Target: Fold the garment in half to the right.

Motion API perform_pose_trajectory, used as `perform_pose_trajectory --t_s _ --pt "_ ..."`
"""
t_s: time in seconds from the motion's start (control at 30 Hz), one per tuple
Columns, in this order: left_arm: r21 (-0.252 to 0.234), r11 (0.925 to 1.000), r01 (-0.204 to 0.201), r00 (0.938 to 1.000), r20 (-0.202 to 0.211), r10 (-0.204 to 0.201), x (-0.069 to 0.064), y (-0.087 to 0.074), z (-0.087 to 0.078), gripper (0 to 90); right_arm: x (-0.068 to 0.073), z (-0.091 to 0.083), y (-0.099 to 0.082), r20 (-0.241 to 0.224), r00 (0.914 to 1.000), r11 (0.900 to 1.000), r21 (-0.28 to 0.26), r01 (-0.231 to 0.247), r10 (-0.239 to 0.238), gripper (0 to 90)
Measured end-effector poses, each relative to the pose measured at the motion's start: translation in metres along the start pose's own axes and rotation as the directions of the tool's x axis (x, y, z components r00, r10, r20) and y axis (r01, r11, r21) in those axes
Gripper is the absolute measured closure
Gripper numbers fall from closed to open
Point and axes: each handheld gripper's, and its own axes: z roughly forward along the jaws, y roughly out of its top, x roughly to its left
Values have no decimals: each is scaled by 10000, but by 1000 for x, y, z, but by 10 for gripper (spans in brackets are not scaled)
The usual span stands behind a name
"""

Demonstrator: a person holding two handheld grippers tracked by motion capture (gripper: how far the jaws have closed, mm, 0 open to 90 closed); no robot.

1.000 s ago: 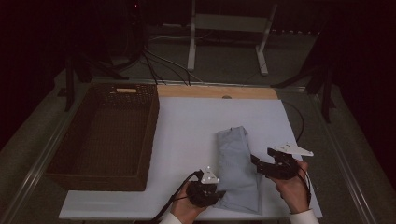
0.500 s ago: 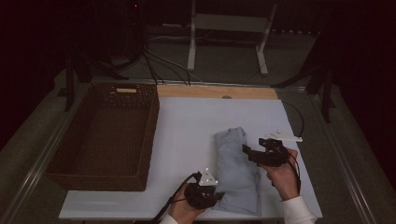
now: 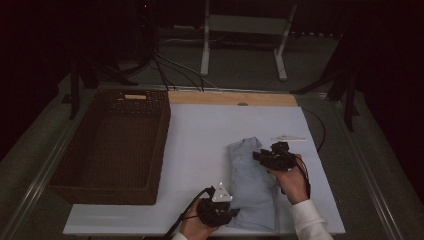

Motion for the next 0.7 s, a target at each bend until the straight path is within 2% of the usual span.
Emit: perform_pose_trajectory --t_s 0.07,0.13,0.33,0.37,0.47,0.53,0.63,0.7 --pt "-41 10000 46 10000 -13 -46 -2 0 0 769 1 1 2 -67 10000 10000 8 60 -60 785" --pt "-70 9999 100 9999 -18 -101 -3 0 0 768 3 1 4 -76 9997 9997 -41 224 -225 819" --pt "-76 9999 127 9997 202 -125 -11 1 1 766 9 -1 8 53 9985 9981 -281 548 -546 829" --pt "-59 9999 117 9995 284 -115 -12 1 1 765 9 -1 7 34 9983 9979 -265 586 -586 809" --pt "34 10000 25 9990 437 -26 -16 0 3 759 11 -2 5 169 9981 9981 -175 592 -589 599" --pt "37 10000 53 9985 538 -55 -18 0 3 757 11 -6 3 410 9975 9981 -209 588 -579 505" --pt "-8 10000 -3 9978 660 4 -19 0 3 738 12 -16 -5 642 9960 9976 -259 639 -621 435" --pt "-157 9998 79 9966 822 -66 -16 2 1 678 13 -23 -12 789 9945 9971 -259 710 -688 415"
